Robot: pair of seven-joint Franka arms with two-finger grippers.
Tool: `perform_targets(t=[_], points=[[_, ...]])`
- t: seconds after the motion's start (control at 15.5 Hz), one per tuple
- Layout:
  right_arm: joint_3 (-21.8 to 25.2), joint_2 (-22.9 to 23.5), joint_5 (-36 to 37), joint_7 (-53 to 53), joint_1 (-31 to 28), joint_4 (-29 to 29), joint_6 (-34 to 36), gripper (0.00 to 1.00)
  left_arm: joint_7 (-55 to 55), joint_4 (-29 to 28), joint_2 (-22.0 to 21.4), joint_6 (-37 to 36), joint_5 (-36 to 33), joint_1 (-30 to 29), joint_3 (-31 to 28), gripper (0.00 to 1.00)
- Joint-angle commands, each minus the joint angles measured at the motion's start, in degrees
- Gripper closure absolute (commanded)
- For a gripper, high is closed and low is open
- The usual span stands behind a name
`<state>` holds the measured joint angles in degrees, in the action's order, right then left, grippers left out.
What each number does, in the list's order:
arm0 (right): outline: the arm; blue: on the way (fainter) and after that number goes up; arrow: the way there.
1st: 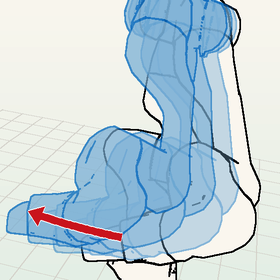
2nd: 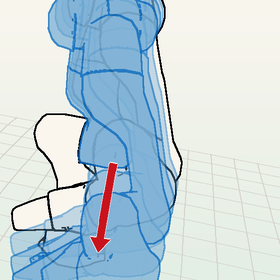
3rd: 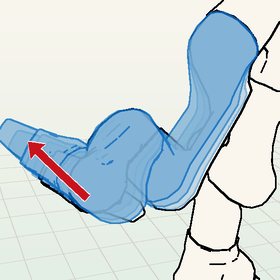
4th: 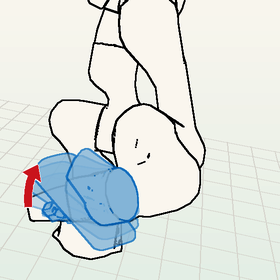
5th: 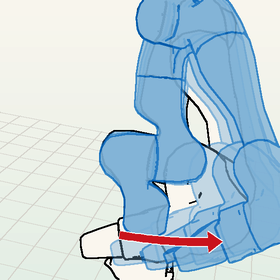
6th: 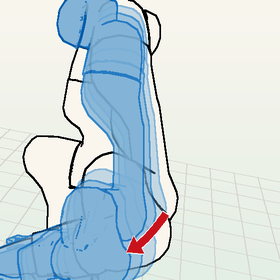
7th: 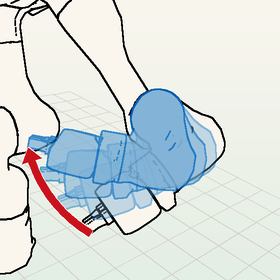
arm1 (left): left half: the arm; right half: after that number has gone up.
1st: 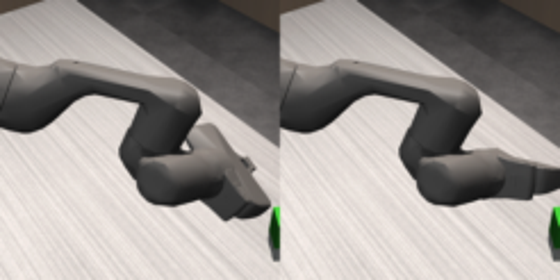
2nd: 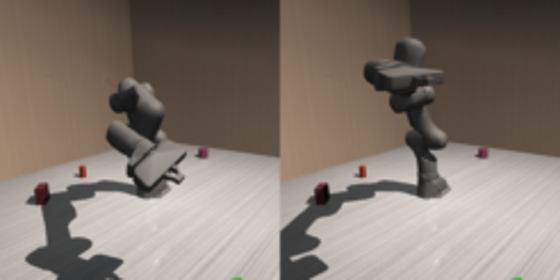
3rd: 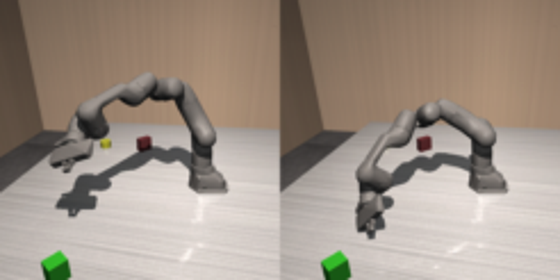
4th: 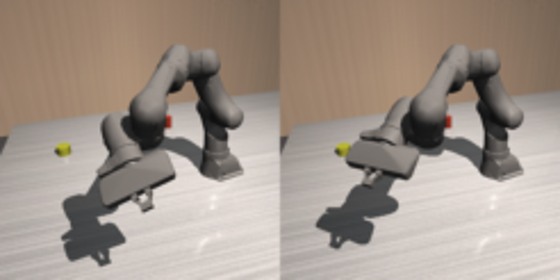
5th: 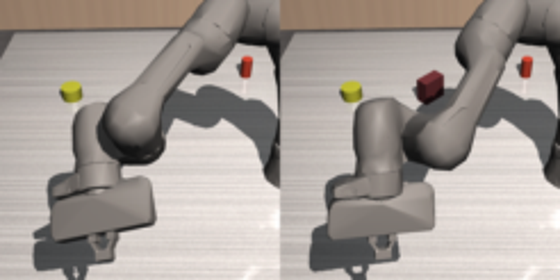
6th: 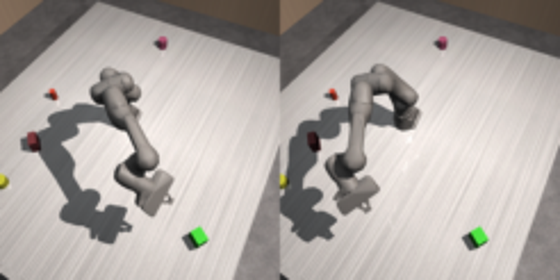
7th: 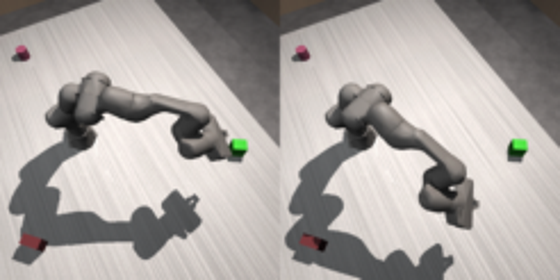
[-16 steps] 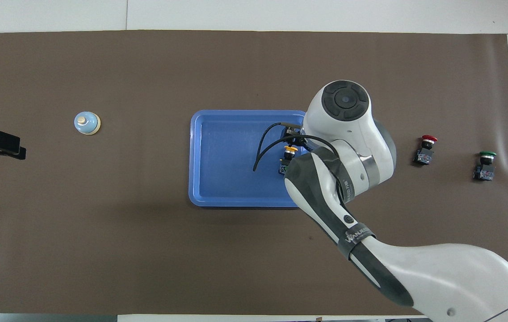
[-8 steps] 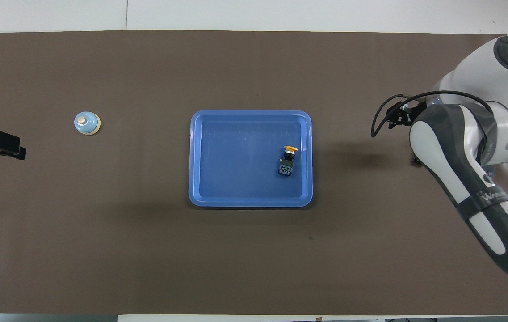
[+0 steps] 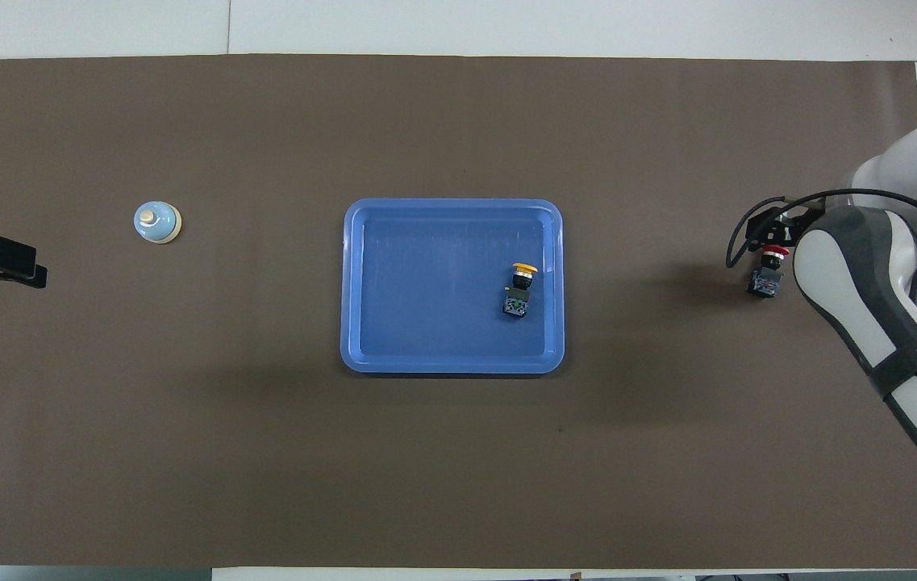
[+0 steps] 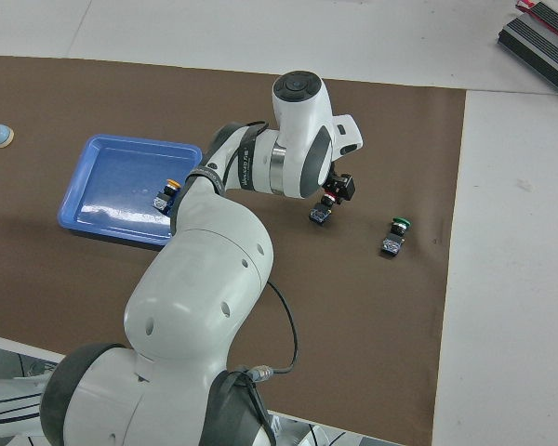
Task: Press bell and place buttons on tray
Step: 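Release the yellow button and raise the right gripper away, then grasp the red-capped button with the right gripper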
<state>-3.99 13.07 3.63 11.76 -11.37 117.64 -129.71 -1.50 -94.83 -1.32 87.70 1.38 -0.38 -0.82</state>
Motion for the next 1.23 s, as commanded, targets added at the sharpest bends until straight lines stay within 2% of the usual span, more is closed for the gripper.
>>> perform_targets(t=[0.0, 0.45, 0.52, 0.58, 0.77, 0.84, 1.03, 1.16], points=[[-0.9, -2.3, 0.5, -0.8, -0.8, 6.1, -6.3, 0.00, -0.2, 0.3, -0.3, -0.6, -0.7, -0.1, 0.0, 0.00], [-0.9, -1.0, 0.5, -0.8, -0.8, 8.6, -10.9, 0.00, -0.2, 0.3, -0.3, -0.6, -0.7, -0.1, 0.0, 0.00], [-0.9, -1.1, 0.5, -0.9, -0.8, 9.2, -11.7, 0.08, -0.2, 0.3, -0.3, -0.6, -0.7, -0.1, 0.0, 0.00], [-0.9, -1.2, 0.5, -1.0, -0.9, 9.4, -12.1, 0.23, -0.2, 0.3, -0.3, -0.6, -0.7, -0.1, 0.0, 0.00], [-0.9, -1.2, 0.5, -3.6, -0.9, 9.4, -11.7, 0.83, -0.2, 0.3, -0.3, -0.6, -0.7, -0.1, 0.0, 0.00], [-0.9, -1.2, 0.5, -4.8, -0.9, 9.2, -11.2, 1.00, -0.2, 0.3, -0.3, -0.6, -0.7, -0.1, -0.1, 0.00], [-0.9, -1.2, 0.5, -5.0, -0.4, 8.0, -9.3, 1.00, -0.2, 0.3, -0.3, -0.6, -0.7, -0.1, 0.0, 0.00], [-1.0, -1.2, 0.5, -4.9, 0.2, 5.4, -5.8, 1.00, -0.2, 0.3, -0.3, -0.6, -0.7, -0.1, -0.1, 0.00]])
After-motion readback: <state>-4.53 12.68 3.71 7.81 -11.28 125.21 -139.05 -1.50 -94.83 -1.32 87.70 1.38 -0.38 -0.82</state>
